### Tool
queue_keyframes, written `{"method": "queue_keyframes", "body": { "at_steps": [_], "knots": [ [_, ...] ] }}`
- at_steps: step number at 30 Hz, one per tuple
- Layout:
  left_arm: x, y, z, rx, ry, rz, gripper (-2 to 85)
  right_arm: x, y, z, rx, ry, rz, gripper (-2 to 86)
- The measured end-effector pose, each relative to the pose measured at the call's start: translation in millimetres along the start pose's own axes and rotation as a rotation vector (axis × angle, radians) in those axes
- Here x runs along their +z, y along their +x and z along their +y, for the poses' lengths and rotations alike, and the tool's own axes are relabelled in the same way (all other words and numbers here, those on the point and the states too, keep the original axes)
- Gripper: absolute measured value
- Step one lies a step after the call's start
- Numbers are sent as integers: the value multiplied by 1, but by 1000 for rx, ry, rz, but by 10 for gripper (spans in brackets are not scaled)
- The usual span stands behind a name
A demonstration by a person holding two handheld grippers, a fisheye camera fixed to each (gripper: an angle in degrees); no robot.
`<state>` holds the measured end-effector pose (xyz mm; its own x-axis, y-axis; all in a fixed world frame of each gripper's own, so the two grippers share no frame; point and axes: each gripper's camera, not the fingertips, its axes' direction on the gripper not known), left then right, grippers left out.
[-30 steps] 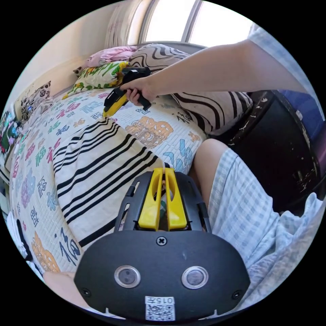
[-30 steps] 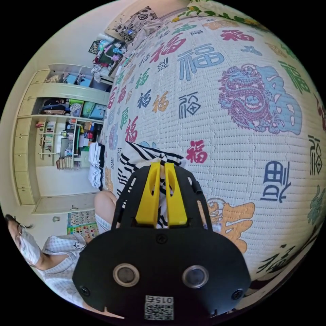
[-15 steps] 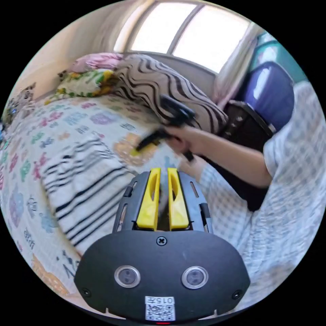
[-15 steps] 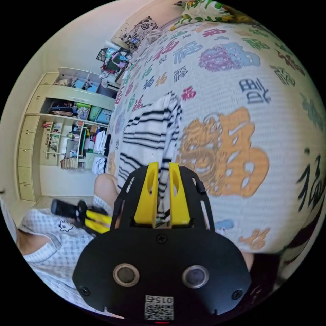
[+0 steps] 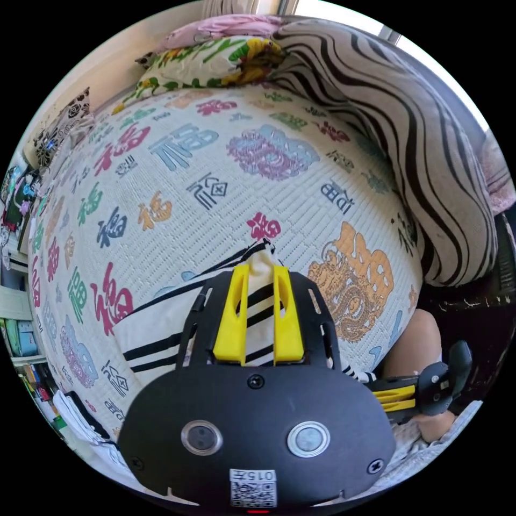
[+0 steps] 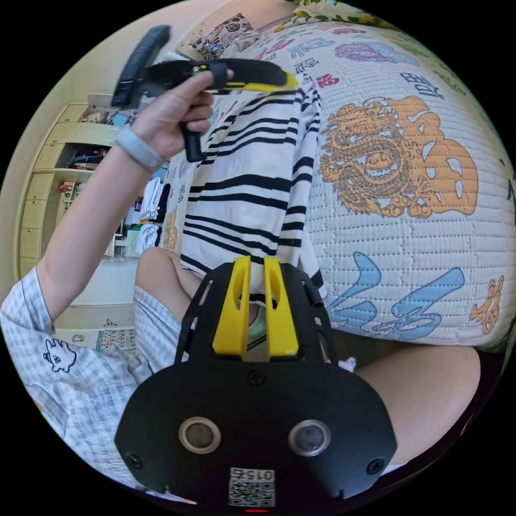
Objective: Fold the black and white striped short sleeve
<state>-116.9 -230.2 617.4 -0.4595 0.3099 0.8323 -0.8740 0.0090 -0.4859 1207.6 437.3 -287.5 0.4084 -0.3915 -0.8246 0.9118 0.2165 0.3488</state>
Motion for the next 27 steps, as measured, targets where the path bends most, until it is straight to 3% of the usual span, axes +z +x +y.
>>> {"method": "queue_keyframes", "body": {
  "at_steps": [3,10,13,15,21,27],
  "knots": [
    [31,-9,-17,5,-75,-16,27,-19,7,10,-6,32,-18,12],
    [23,-19,-27,67,109,-25,32,-65,13,31,-7,55,99,4],
    [50,-33,-35,87,-16,-87,54,-58,28,26,42,-37,68,13],
    [46,-47,-35,93,11,-73,62,-60,32,25,53,-56,55,24],
    [-31,-140,-4,51,201,-120,75,-106,50,35,99,93,-78,56],
    [-59,-300,47,-195,132,-70,84,-154,74,-6,111,282,-93,75]
  ]
}}
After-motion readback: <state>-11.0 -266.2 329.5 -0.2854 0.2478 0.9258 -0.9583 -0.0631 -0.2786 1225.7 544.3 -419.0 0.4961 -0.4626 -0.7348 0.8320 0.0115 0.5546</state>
